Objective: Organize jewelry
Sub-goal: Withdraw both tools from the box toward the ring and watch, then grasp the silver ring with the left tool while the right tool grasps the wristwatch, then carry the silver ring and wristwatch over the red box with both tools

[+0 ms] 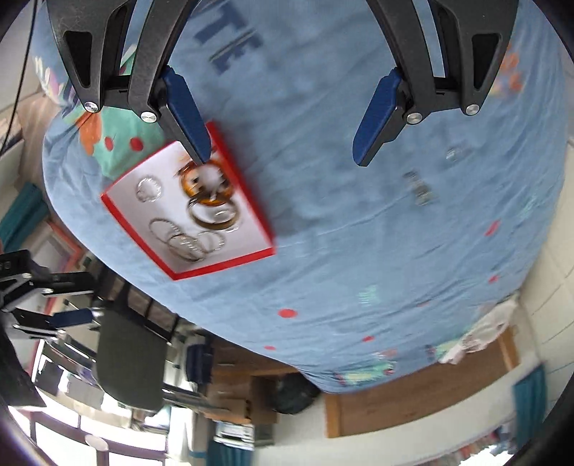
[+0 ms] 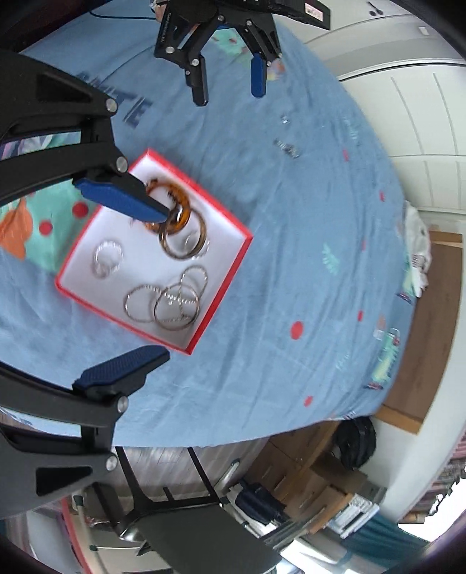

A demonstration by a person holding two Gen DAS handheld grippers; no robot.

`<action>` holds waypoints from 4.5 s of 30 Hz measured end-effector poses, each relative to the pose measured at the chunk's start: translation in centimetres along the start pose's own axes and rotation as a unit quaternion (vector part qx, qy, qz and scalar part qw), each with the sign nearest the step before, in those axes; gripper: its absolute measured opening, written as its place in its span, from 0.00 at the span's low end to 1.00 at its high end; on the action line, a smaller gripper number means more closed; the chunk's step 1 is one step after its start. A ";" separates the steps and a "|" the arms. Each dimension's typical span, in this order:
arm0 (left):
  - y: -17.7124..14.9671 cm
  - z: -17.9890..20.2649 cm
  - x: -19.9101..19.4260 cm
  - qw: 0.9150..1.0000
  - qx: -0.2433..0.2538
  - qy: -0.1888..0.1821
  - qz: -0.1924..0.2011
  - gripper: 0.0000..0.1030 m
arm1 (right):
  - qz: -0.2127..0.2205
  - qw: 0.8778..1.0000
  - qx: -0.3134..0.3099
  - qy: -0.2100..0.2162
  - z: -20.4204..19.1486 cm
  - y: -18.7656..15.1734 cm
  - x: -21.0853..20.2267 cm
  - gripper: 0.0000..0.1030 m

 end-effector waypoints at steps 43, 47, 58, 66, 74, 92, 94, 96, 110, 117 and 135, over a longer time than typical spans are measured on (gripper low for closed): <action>-12.3 -17.6 -5.7 0.979 -0.152 0.136 0.016 0.78 | 0.069 0.994 0.071 0.056 -19.4 1.0 1.1 0.68; -12.1 -18.2 -3.3 0.979 -0.154 0.132 0.003 0.78 | 0.060 0.993 0.071 0.069 -20.1 1.6 3.6 0.68; -11.8 -20.8 3.1 0.977 -0.172 0.123 -0.027 0.78 | 0.028 0.992 0.070 0.097 -21.8 3.1 11.5 0.67; -10.9 -23.4 7.8 0.974 -0.199 0.106 -0.029 0.72 | 0.026 0.990 0.064 0.126 -22.7 6.6 17.0 0.67; -9.5 -25.4 11.6 0.972 -0.214 0.092 -0.025 0.63 | 0.026 0.984 0.064 0.166 -24.1 11.0 21.8 0.58; -8.7 -26.2 14.2 0.982 -0.175 0.066 -0.017 0.22 | -0.016 0.980 0.017 0.198 -28.7 15.8 29.2 0.38; -8.7 -26.1 14.1 0.983 -0.173 0.062 -0.016 0.18 | -0.018 0.981 0.011 0.194 -29.0 15.7 29.5 0.34; -8.7 -26.0 14.0 0.983 -0.172 0.061 -0.014 0.18 | -0.019 0.982 0.008 0.188 -29.1 15.7 29.7 0.23; -7.1 -23.4 10.9 0.986 -0.162 0.040 -0.003 0.18 | 0.007 0.980 0.052 0.194 -26.8 14.6 25.0 0.23; -5.2 -19.3 8.2 0.990 -0.137 0.021 0.007 0.18 | 0.032 0.981 0.069 0.177 -23.3 12.3 19.0 0.23; 2.6 -1.8 6.6 0.996 -0.044 -0.076 0.032 0.18 | 0.072 0.983 0.159 0.061 -5.0 2.3 5.7 0.23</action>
Point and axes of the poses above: each gripper's, at about its wrist camera, not at the fingertips, and x roughly the way its jaws point, z to its right, y to its top, the point moved 9 cm from there along x, roughly the way its jaws point, and after that the axes turned 4 degrees about x, right-handed, at the moved point
